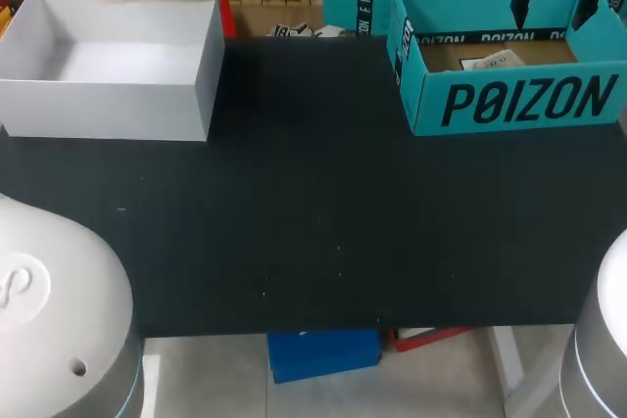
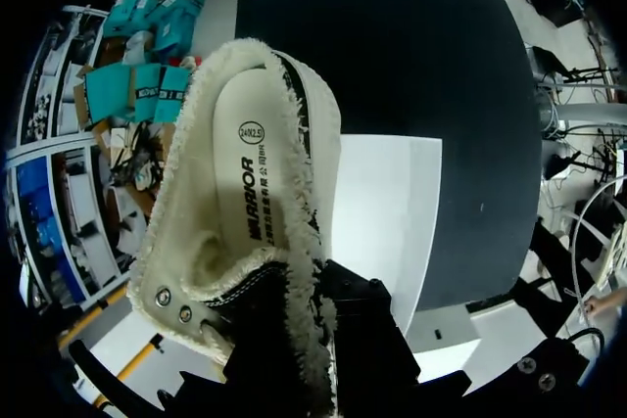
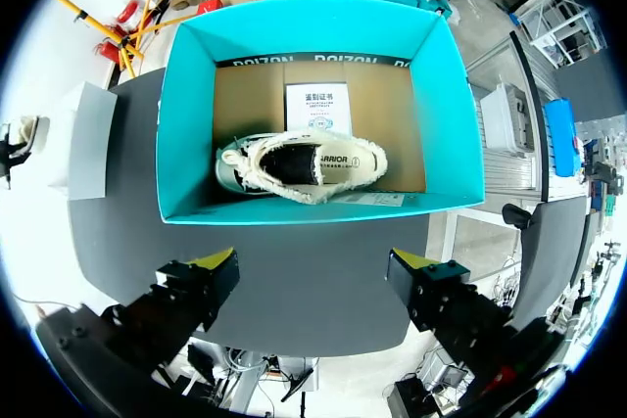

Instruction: Take the shoe out of the shoebox, open the shoe tongue, remove and reinsert the insole, then place the shoe into the shoebox

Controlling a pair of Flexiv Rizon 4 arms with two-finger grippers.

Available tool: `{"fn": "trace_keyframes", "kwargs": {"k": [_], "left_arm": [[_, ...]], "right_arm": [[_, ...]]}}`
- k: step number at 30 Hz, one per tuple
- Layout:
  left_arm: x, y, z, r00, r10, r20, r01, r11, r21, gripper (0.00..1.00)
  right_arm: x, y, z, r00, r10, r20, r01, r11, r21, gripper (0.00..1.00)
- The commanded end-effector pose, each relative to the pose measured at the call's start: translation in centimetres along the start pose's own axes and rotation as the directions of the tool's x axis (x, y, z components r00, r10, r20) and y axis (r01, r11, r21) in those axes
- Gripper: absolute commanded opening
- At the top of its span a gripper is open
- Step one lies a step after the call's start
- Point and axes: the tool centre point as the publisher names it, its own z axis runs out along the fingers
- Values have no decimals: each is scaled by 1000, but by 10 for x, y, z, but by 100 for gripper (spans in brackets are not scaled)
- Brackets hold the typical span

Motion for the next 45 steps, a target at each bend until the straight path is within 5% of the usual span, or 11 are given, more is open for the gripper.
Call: {"fn": "trace_keyframes", "kwargs": {"k": [1, 19, 28, 33, 45], "left_arm": [[25, -13, -63, 995, -2, 101, 4, 1000, -15, 0], [90, -125, -82, 998, 17, 63, -19, 999, 27, 0], [108, -158, -86, 997, 71, 38, -74, 994, 86, 0], [119, -175, -89, 981, 195, 15, -194, 961, 199, 0], [119, -175, -89, 981, 195, 15, -194, 961, 199, 0]], "right_arm": [[0, 0, 0, 1000, 0, 0, 0, 1000, 1, 100], [0, 0, 0, 1000, 0, 0, 0, 1000, 1, 100], [0, 0, 0, 1000, 0, 0, 0, 1000, 1, 100], [0, 0, 0, 1000, 0, 0, 0, 1000, 1, 100], [0, 0, 0, 1000, 0, 0, 0, 1000, 1, 100]]}}
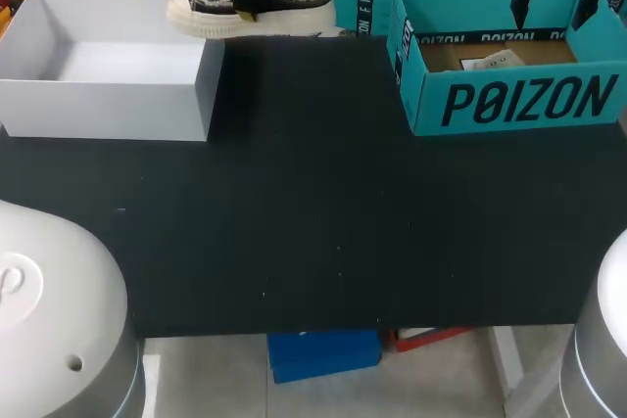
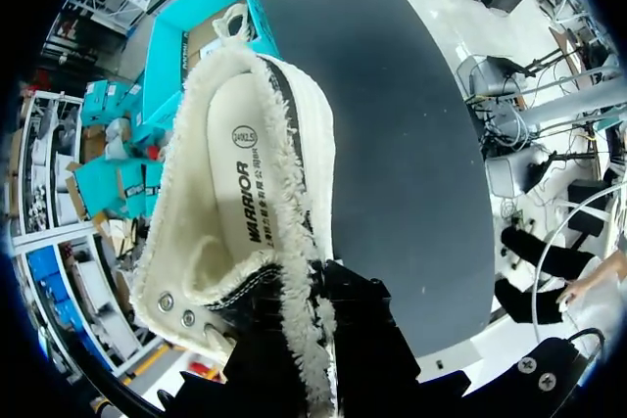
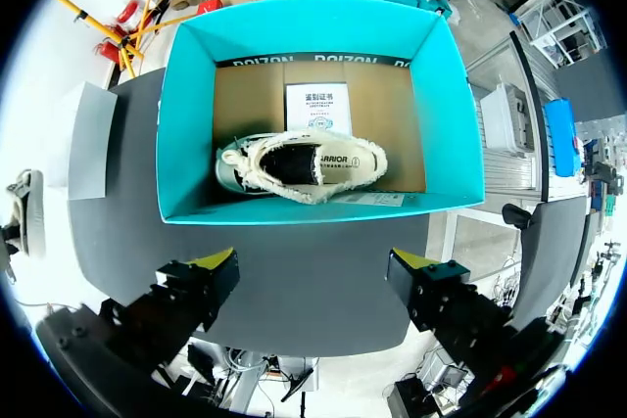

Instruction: Take the shoe out of the shoebox, open the shoe tongue, remove and reinsert the insole, then place the shoe into the shoebox

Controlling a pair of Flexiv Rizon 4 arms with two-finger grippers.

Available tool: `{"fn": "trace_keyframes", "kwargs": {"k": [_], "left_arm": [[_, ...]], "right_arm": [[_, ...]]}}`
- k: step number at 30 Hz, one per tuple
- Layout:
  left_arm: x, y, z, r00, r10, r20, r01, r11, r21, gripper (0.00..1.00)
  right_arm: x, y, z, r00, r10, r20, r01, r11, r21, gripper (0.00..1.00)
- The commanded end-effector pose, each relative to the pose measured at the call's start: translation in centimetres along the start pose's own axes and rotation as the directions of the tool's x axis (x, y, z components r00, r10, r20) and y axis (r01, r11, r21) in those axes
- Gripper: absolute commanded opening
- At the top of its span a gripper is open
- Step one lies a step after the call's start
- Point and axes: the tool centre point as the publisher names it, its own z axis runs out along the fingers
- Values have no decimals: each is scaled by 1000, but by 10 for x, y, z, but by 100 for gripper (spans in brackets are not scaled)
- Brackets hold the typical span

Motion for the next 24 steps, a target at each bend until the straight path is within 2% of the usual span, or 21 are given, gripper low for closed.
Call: {"fn": "trace_keyframes", "kwargs": {"k": [1, 16, 17, 19, 22, 24], "left_arm": [[1, 1, 0, 1000, 2, 5, -2, 1000, 3, 0], [1, 1, 0, 1000, 2, 5, -2, 1000, 3, 0], [9, -4, -7, 999, -31, 39, 32, 999, -22, 0], [27, -16, -19, 993, -96, 67, 98, 995, -19, 0], [55, -32, -24, 976, -192, 100, 199, 978, -68, 0], [71, -41, -25, 970, -229, 85, 233, 972, -41, 0]], "right_arm": [[0, 0, 0, 1000, 0, 0, 0, 1000, 1, 100], [0, 0, 0, 1000, 0, 0, 0, 1000, 1, 100], [0, 0, 0, 1000, 0, 0, 0, 1000, 1, 100], [0, 0, 0, 1000, 0, 0, 0, 1000, 1, 100], [0, 0, 0, 1000, 0, 0, 0, 1000, 1, 100], [0, 0, 0, 1000, 0, 0, 0, 1000, 1, 100]]}}
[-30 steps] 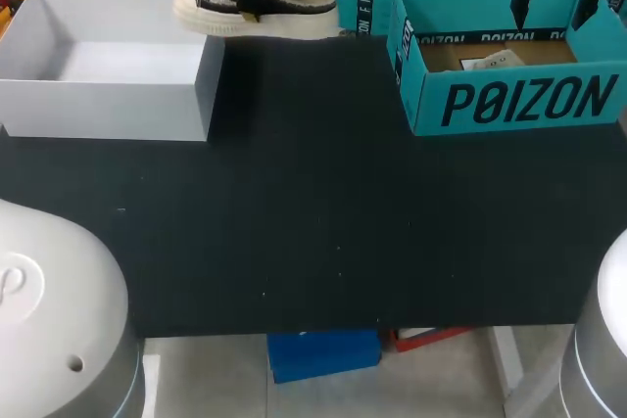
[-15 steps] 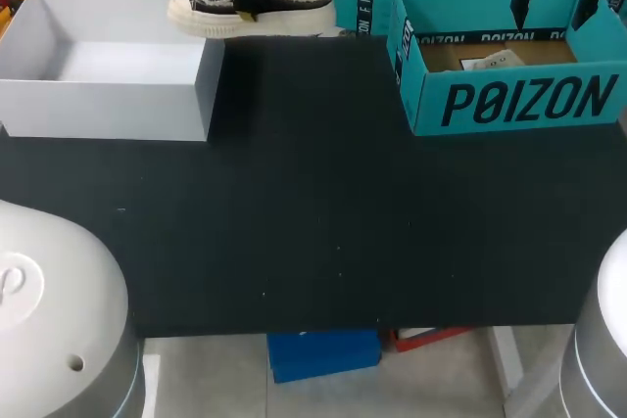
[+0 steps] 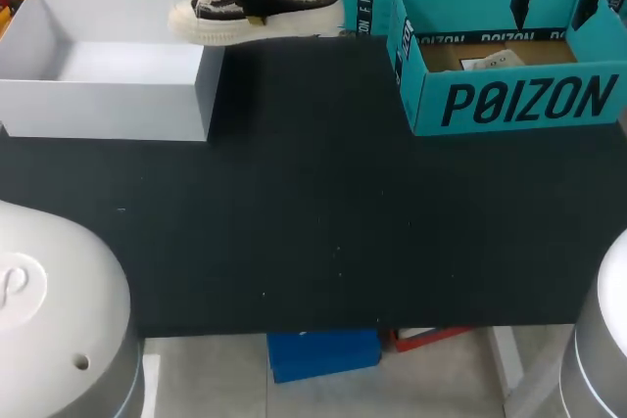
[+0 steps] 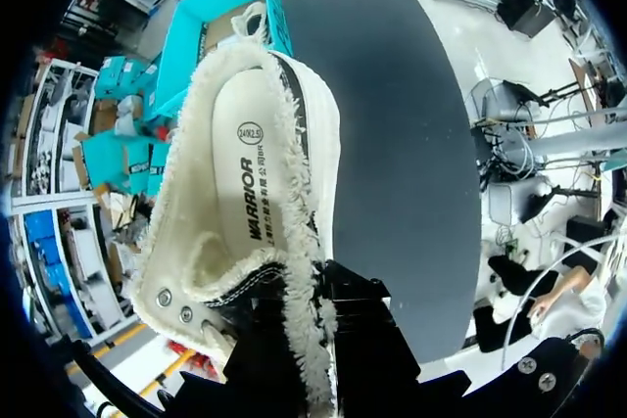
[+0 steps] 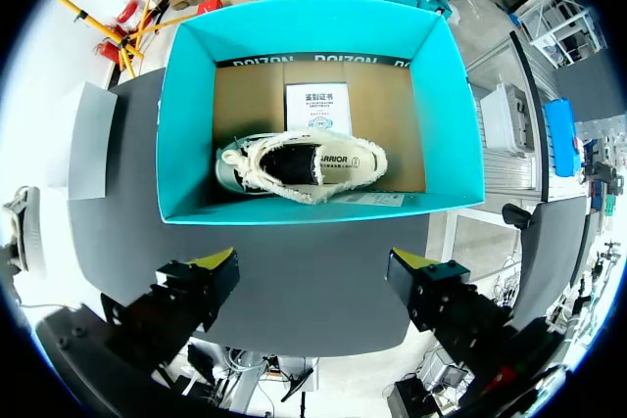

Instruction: Take the shoe out of the shoebox, open the shoe tongue, remove and reinsert the insole, then place the shoe into the shoebox

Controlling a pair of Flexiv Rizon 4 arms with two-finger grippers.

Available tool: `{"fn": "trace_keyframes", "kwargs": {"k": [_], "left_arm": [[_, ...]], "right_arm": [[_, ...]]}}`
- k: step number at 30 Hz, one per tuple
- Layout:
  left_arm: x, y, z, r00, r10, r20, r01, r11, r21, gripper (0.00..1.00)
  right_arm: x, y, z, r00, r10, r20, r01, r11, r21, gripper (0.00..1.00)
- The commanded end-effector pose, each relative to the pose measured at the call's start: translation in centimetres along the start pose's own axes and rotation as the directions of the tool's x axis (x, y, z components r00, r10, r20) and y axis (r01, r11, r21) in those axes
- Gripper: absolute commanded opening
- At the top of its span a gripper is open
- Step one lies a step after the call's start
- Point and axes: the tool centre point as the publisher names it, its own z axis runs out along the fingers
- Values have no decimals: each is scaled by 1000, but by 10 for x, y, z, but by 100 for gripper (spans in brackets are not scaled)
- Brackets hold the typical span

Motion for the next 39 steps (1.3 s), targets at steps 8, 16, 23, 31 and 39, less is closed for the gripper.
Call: {"fn": "trace_keyframes", "kwargs": {"k": [8, 16, 23, 31, 39], "left_arm": [[93, -42, 8, 988, -146, 48, 148, 988, -34, 0], [116, -53, 45, 980, -200, 19, 201, 978, -65, 0], [118, -55, 59, 977, -213, 0, 212, 974, -75, 0], [114, -52, 60, 976, -217, -1, 216, 974, -74, 0], [116, -52, 75, 976, -218, 2, 218, 972, -86, 0]], "right_arm": [[0, 0, 0, 1000, 0, 0, 0, 1000, 1, 100], [0, 0, 0, 1000, 0, 0, 0, 1000, 1, 100], [0, 0, 0, 1000, 0, 0, 0, 1000, 1, 100], [0, 0, 0, 1000, 0, 0, 0, 1000, 1, 100], [0, 0, 0, 1000, 0, 0, 0, 1000, 1, 100]]}}
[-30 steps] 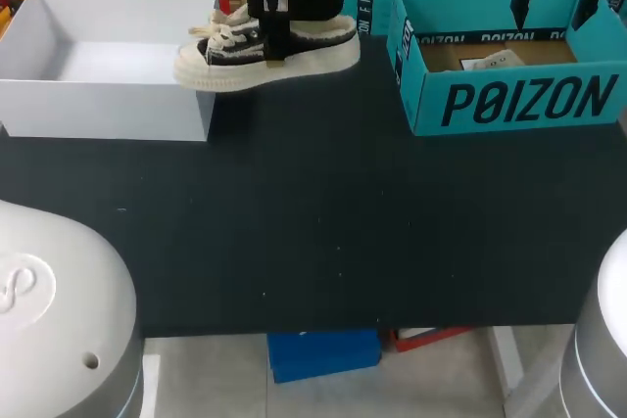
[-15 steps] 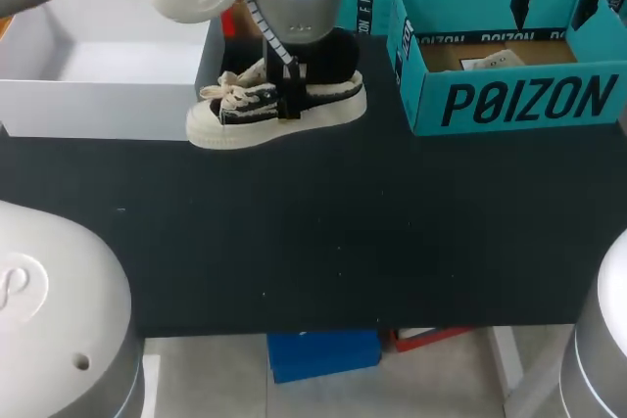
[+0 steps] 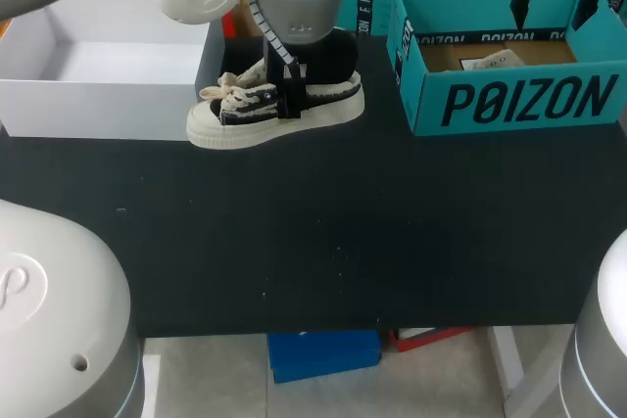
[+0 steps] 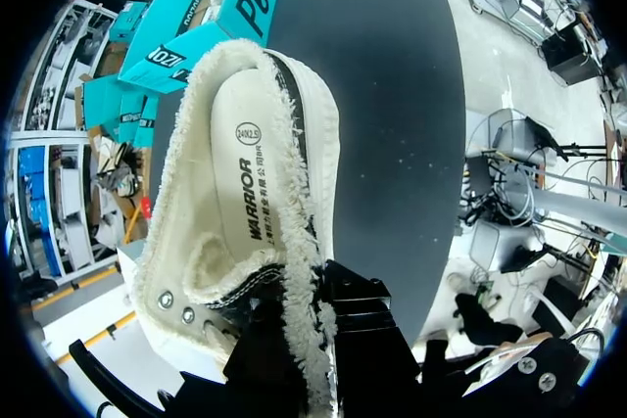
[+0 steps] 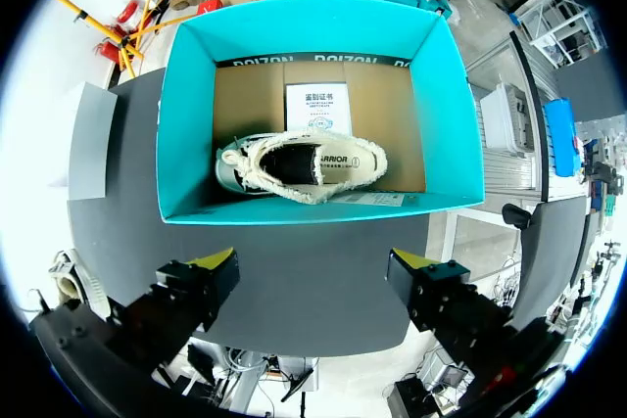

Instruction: Take the shoe out of the shoebox, open the shoe tongue, remove and reinsert the insole, then place the shoe into the shoebox

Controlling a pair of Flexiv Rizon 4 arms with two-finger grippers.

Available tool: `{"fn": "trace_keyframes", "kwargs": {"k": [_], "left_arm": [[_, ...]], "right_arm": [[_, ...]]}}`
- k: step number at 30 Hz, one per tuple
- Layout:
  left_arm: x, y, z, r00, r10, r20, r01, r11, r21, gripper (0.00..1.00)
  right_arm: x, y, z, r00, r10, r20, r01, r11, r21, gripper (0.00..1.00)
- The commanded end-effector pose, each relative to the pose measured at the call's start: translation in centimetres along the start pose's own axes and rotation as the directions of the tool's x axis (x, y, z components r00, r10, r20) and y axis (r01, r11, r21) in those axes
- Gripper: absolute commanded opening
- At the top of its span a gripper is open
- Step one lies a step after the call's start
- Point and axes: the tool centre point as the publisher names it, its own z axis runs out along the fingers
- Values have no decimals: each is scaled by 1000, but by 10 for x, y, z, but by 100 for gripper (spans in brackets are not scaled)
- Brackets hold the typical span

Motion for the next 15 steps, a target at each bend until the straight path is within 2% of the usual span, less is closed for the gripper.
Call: {"fn": "trace_keyframes", "kwargs": {"k": [1, 8, 15], "left_arm": [[1, -3, 10, 1000, -2, 4, 2, 1000, -6, 0], [6, -7, 26, 1000, 10, 30, -9, 1000, -24, 0], [10, -14, 53, 999, 26, 46, -24, 999, -46, 0]], "right_arm": [[0, 0, 0, 1000, 0, 0, 0, 1000, 1, 100], [0, 0, 0, 1000, 0, 0, 0, 1000, 1, 100], [0, 0, 0, 1000, 0, 0, 0, 1000, 1, 100]]}}
